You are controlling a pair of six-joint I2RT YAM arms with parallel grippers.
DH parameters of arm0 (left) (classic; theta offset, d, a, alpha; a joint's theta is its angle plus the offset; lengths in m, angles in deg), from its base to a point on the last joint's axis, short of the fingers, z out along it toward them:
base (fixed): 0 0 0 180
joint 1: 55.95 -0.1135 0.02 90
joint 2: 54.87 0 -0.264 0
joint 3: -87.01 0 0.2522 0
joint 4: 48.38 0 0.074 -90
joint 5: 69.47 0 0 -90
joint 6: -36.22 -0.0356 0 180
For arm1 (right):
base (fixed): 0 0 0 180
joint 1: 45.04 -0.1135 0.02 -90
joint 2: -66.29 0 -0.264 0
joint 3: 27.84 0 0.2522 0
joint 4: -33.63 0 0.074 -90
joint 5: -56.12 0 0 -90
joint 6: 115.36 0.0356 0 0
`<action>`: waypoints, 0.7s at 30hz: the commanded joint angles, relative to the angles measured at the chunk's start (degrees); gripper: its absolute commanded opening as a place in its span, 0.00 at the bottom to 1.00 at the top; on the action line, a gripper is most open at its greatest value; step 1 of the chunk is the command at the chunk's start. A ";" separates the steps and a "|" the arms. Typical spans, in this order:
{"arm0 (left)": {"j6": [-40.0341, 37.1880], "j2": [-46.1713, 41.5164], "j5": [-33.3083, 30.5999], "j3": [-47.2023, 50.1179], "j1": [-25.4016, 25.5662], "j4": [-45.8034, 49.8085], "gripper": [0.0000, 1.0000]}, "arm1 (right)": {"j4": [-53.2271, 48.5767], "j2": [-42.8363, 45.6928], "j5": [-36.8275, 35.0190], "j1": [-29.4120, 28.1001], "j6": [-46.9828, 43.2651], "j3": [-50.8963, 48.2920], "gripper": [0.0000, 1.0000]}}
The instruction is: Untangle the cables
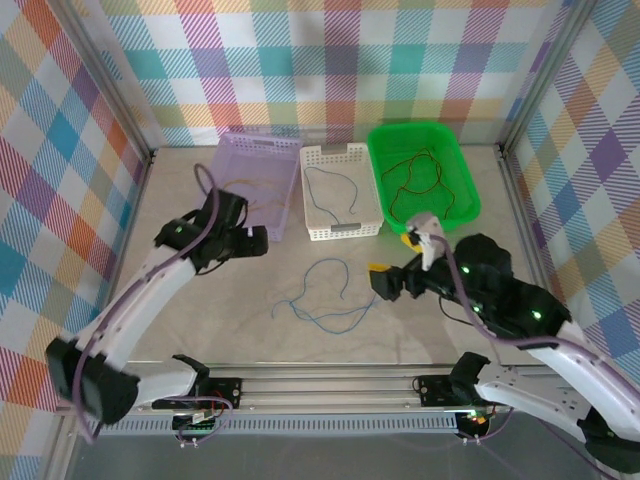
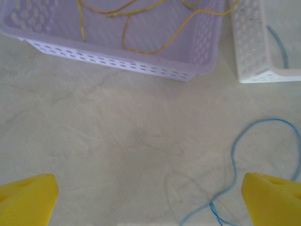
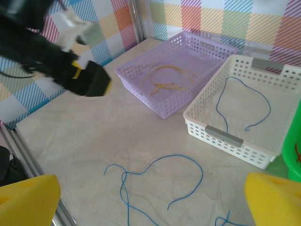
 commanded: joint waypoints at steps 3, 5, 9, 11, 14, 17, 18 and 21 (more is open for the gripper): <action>-4.12 10.22 -4.73 -7.89 0.31 -3.78 0.97 | -5.59 6.03 -0.57 0.01 1.53 -1.05 1.00; -4.70 14.37 -6.35 -10.52 0.15 -4.61 0.96 | -6.28 7.49 -0.08 0.07 1.55 -1.40 1.00; -6.41 21.06 -7.11 -14.18 -1.35 -6.28 0.92 | -7.32 8.88 1.12 0.02 1.36 -1.67 1.00; -6.97 23.50 -6.64 -14.96 -2.49 -7.37 0.90 | -7.78 9.36 1.14 0.02 0.95 -1.67 1.00; -7.18 26.82 -3.74 -15.35 -4.73 -9.04 0.86 | -8.39 9.92 0.88 0.07 0.19 -1.67 1.00; -6.46 29.61 -1.66 -15.84 -6.92 -10.36 0.81 | -8.50 10.46 1.01 0.07 -0.28 -1.93 1.00; -6.01 30.30 -0.86 -16.10 -7.56 -10.76 0.80 | -8.49 10.63 1.16 0.05 -0.40 -2.14 1.00; -5.48 32.03 0.99 -17.37 -8.27 -11.00 0.78 | -8.39 11.24 1.36 0.04 -0.42 -3.09 1.00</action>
